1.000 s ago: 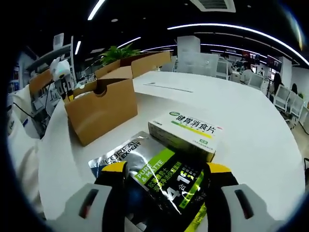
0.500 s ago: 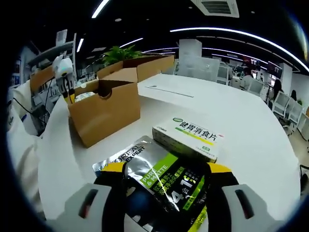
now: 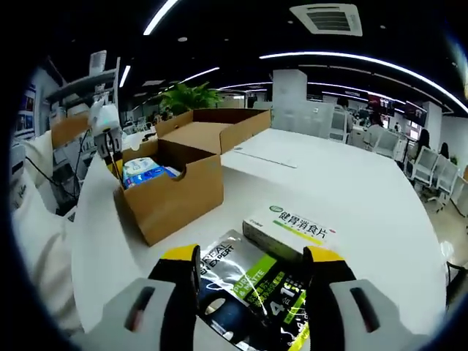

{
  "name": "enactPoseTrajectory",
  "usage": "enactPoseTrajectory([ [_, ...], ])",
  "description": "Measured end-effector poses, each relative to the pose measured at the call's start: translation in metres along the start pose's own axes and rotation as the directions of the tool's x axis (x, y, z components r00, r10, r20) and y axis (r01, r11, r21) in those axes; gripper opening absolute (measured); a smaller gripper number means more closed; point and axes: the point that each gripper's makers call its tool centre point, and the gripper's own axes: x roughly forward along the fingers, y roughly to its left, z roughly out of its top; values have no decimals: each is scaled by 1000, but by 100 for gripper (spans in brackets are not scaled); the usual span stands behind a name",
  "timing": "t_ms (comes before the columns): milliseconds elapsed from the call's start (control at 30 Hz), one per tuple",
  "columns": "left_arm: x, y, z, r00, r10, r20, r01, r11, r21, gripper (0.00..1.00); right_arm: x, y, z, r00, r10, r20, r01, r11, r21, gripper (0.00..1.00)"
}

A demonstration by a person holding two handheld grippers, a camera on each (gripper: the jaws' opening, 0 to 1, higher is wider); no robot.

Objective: Operate the shoe box by opening the lid, removing the specified soft item, and placing it in the target area until the item is outside and the box remains undamaged.

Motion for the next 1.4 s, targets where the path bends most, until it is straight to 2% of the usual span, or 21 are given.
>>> enactPoseTrajectory([
  [100,-1,4,0,1000,-5,9,5,1000,-6,1,-1,7,6,1000,15,3,-15,1000,-21,50],
  [200,1,-4,4,1000,-4,4,4,1000,-2,1,-1,13,12,1000,24,-18,-25,997,-77,50],
  [267,1,-6,5,1000,-7,0,7,1000,-12,1,-1,16,21,1000,27,-9,-27,996,-87,53],
  [400,1,-3,4,1000,-10,-4,10,999,-36,1,0,33,42,997,75,14,-73,989,-128,49],
  [500,0,1,2,1000,1,11,-1,1000,-13,1,6,51,59,994,111,12,-106,970,-220,50],
  [600,-1,8,0,1000,1,24,0,1000,-13,1,21,63,80,989,143,45,-129,964,-233,50],
  [667,-2,9,-1,1000,1,22,-1,1000,-18,1,30,69,88,987,158,32,-145,958,-246,50],
  [733,-2,11,-2,1000,2,21,-2,1000,-16,1,36,71,90,987,158,-4,-153,946,-287,50],
  [900,-3,16,-3,1000,-17,11,17,998,-56,1,36,71,100,982,188,28,-174,947,-269,50],
  [1033,-3,18,-5,1000,-21,7,21,998,-66,1,35,69,104,983,174,52,-155,954,-256,48],
  [1067,-3,18,-5,1000,-19,7,20,998,-65,1,34,75,107,982,176,62,-155,955,-253,48],
  [1133,-3,19,-5,1000,-16,9,17,998,-63,1,32,95,111,979,192,73,-159,934,-321,48],
  [1200,-3,18,-5,1000,-15,9,16,998,-64,1,32,103,113,983,171,71,-136,927,-350,47],
  [1267,-3,15,-4,1000,-15,6,16,998,-65,1,32,113,113,983,170,64,-138,927,-348,46],
  [1300,-2,14,-4,1000,-15,6,15,998,-64,1,32,122,116,974,209,85,-170,927,-335,46],
  [1333,-2,12,-4,1000,-13,7,13,998,-63,1,33,130,113,966,248,70,-215,924,-316,46],
  [1400,-2,9,-3,1000,-13,8,13,998,-61,1,41,130,114,970,232,68,-200,926,-319,45],
])
